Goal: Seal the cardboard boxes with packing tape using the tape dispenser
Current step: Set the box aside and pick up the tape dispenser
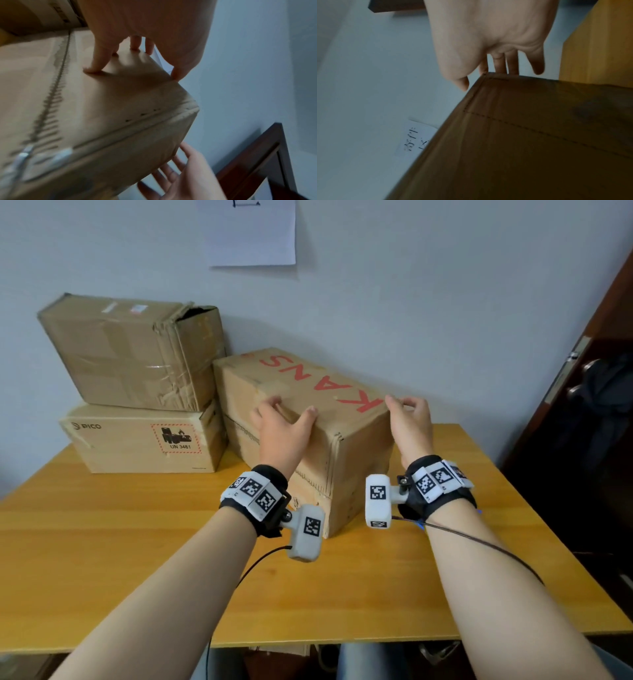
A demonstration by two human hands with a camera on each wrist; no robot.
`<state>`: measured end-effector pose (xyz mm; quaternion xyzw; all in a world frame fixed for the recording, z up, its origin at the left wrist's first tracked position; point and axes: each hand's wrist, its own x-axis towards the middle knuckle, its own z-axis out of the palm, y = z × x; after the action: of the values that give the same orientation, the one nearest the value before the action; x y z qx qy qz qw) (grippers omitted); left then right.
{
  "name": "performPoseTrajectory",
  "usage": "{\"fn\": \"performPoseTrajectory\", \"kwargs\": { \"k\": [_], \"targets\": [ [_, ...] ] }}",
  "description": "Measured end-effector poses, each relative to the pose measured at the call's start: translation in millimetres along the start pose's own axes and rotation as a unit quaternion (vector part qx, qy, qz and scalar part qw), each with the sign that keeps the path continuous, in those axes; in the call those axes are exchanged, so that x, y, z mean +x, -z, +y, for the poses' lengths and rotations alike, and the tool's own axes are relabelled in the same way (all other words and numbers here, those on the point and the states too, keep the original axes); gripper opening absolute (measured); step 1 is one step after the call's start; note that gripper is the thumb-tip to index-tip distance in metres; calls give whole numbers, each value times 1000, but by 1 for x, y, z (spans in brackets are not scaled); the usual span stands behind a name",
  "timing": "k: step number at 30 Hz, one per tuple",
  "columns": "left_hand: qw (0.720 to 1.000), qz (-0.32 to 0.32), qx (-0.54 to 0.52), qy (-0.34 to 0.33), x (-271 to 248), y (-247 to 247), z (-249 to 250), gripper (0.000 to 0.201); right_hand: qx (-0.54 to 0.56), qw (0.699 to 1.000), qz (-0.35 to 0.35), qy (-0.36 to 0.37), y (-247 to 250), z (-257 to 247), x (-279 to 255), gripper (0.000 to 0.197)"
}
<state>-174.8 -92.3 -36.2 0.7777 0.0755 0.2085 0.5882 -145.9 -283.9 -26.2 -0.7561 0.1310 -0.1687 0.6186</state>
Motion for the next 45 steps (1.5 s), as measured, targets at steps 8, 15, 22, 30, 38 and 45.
{"fn": "performPoseTrajectory", "kwargs": {
  "k": [8, 15, 22, 30, 38, 45],
  "targets": [
    [996, -51, -69, 39, 1, 37, 0, 80, -30, 998, -51, -9, -7, -4, -22, 29],
    [996, -71, -62, -1, -3, 58, 31, 39, -59, 993, -99, 16, -5, -10, -39, 21],
    [983, -148, -107, -31, -10, 45, 79, 27, 9, 995, -80, -62, 2, 19, -47, 32],
    [976, -213, -32, -27, -22, 21, 72, 16, -71, 985, -142, -68, 24, 18, -44, 38],
    [979, -184, 56, -66, -22, 22, 64, 9, -52, 983, -171, -35, 4, 6, -44, 38],
    [944, -254, 199, -71, -20, 19, 49, 17, -18, 973, -201, -114, 2, 3, -43, 38]
  ]
}}
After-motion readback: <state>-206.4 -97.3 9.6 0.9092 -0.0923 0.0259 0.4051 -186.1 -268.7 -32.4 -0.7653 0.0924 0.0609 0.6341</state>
